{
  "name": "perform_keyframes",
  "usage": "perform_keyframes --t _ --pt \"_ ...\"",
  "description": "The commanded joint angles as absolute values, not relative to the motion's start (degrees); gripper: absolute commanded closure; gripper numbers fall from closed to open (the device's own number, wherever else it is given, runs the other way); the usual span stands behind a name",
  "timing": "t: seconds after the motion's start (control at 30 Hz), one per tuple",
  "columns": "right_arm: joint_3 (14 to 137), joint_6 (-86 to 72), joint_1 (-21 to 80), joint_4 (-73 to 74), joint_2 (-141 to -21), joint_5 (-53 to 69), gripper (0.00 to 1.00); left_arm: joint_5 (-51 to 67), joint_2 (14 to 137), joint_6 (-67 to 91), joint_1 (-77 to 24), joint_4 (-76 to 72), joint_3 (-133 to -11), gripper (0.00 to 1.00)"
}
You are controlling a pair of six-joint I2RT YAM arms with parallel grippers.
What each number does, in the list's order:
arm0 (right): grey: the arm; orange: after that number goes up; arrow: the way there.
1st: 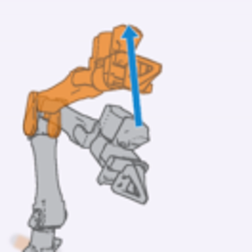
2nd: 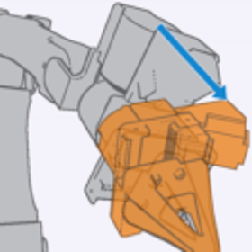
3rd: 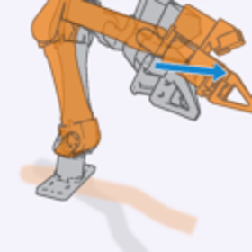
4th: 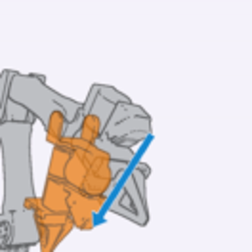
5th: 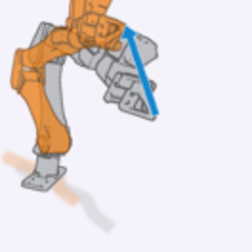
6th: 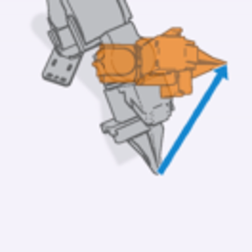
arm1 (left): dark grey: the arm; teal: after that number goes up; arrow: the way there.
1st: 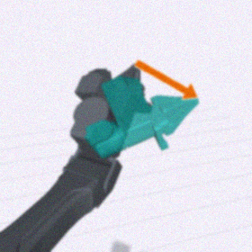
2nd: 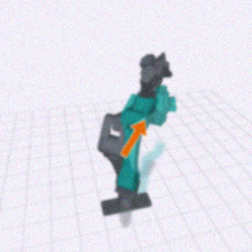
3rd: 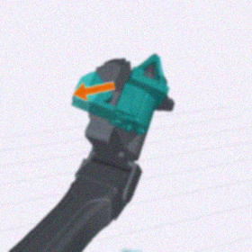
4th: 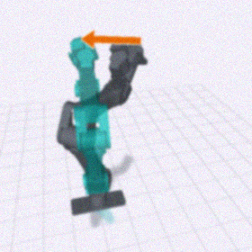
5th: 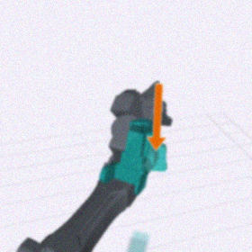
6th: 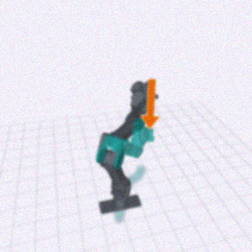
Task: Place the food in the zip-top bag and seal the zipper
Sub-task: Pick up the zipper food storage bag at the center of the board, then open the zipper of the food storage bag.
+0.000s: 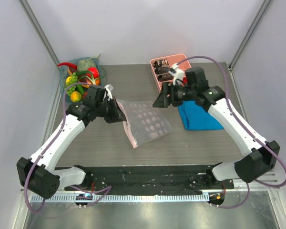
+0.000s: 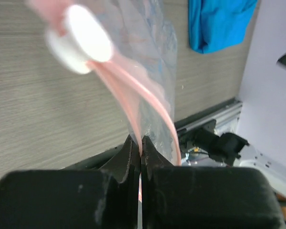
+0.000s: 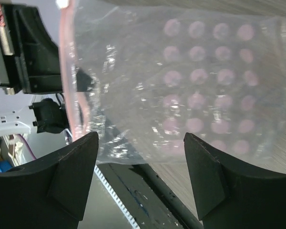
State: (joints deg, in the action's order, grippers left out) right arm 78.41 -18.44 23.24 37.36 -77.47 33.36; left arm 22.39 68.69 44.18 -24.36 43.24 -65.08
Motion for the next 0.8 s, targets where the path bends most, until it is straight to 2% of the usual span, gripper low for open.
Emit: perform_keyframes --t 0.0,0.37,0.47,0.77 --pt "84.8 -19.95 31.71 34.45 -82.42 25.06 0.23 12.49 70.75 47.11 -25.84 43.15 -69.51 1.0" --pt "95.71 -12.58 51.31 36.21 -89.29 5.02 0.27 13.62 75.76 52.03 -26.1 44.82 -75.14 1.0" --pt "96.68 -10.82 53.78 36.56 -90.96 1.24 0.28 15.03 75.94 52.47 -26.1 44.91 -76.37 1.0" --pt "96.24 -6.07 54.76 36.56 -93.87 -9.83 0.4 19.42 74.8 53.53 -26.02 43.68 -76.29 1.0"
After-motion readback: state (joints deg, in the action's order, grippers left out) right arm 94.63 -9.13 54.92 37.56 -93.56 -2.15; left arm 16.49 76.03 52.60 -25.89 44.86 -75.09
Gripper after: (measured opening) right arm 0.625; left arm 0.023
